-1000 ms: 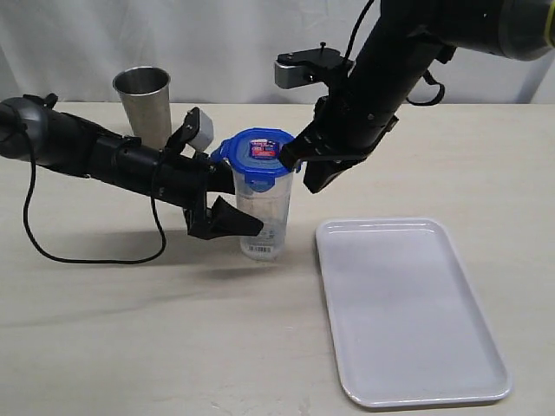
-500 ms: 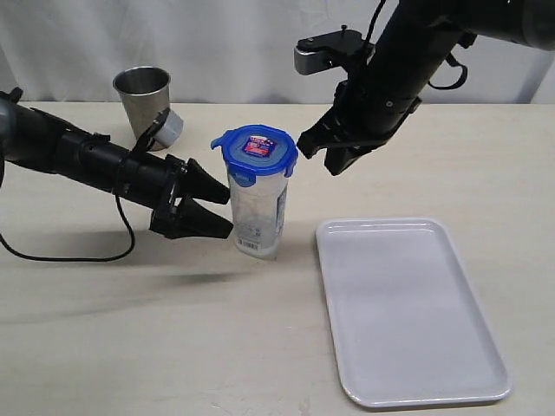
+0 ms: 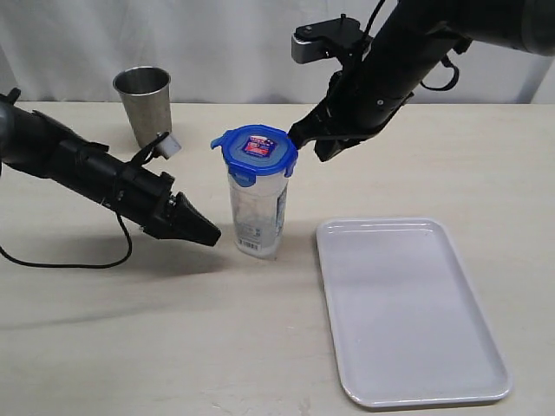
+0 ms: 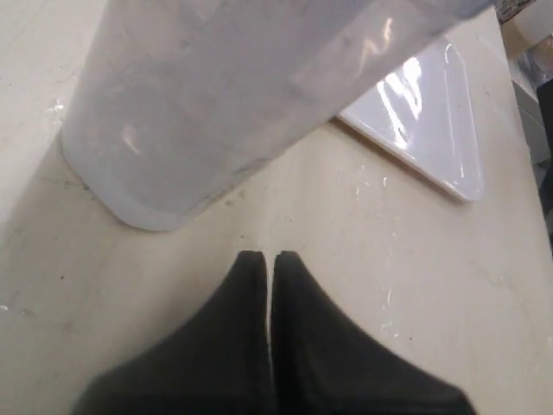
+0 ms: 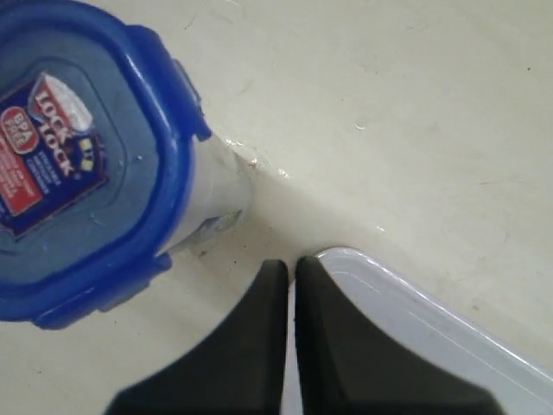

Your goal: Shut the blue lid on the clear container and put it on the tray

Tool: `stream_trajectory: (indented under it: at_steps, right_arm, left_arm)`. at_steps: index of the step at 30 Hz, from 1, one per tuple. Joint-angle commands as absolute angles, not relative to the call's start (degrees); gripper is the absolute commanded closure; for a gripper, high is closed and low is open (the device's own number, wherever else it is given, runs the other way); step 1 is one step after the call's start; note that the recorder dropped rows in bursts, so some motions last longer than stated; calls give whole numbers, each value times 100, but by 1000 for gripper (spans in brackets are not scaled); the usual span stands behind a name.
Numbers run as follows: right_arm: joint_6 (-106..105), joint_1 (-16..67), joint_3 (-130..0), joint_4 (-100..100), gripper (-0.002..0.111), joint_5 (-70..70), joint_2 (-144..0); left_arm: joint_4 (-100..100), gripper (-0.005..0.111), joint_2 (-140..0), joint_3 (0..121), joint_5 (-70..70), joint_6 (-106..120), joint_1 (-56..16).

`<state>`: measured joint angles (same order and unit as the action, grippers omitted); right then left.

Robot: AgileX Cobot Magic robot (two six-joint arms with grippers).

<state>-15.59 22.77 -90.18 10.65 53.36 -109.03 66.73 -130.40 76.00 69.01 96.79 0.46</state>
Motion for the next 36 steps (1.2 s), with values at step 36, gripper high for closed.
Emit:
stream_trajectory:
  at_steps: [36]
  right_arm:
    - [-2979, 2012, -6789, 2939, 104, 2057, -9822]
  left_arm:
    - [7813, 107, -13015, 7331, 6751, 10159, -472]
